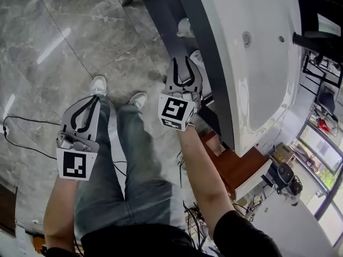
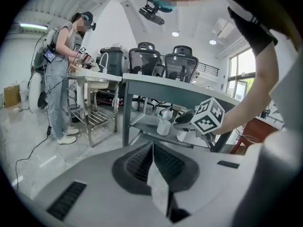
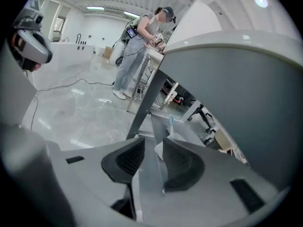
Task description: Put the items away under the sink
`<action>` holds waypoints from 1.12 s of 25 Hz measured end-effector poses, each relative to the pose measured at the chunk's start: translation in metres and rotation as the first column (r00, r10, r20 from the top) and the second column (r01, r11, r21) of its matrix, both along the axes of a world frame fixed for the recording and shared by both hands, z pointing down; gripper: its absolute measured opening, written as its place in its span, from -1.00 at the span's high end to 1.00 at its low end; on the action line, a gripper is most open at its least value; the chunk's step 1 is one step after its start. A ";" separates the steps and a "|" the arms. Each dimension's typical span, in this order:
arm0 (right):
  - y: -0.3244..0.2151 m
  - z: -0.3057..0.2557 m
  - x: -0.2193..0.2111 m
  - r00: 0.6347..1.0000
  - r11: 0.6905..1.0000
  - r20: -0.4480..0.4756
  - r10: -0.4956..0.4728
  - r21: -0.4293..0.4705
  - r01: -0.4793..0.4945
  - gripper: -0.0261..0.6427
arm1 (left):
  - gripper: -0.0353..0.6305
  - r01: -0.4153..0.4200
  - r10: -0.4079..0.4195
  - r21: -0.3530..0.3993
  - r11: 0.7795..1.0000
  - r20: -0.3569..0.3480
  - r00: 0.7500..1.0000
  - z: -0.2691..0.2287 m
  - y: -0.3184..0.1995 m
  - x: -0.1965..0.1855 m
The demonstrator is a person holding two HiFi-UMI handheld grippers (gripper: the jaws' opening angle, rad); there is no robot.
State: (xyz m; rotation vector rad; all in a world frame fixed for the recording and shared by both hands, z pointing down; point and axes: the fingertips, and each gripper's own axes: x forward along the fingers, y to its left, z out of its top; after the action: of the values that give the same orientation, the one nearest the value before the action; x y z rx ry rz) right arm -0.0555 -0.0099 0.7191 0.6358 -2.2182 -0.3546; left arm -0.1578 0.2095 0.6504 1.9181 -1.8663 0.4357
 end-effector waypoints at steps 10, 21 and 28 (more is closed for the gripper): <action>0.040 -0.094 0.001 0.977 0.976 0.210 -0.026 -0.206 0.070 0.75 | 0.81 0.095 -0.087 0.059 0.994 -0.120 0.989 -0.072 -0.037 0.009; 0.040 -0.210 0.038 0.925 0.970 0.369 0.095 -0.243 -0.002 0.75 | 0.81 -0.091 0.114 0.153 0.984 -0.150 0.982 -0.160 -0.085 0.051; 0.033 -0.280 0.084 0.859 0.960 0.457 0.232 -0.250 -0.126 0.76 | 0.81 -0.194 0.227 0.192 0.962 -0.165 0.960 -0.222 -0.104 0.079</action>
State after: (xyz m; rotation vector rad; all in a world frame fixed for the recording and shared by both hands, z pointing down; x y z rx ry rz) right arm 0.0283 0.0230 0.4388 0.8804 -2.5914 0.1618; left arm -0.0787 0.1058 0.4280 2.2032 -1.6333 0.1524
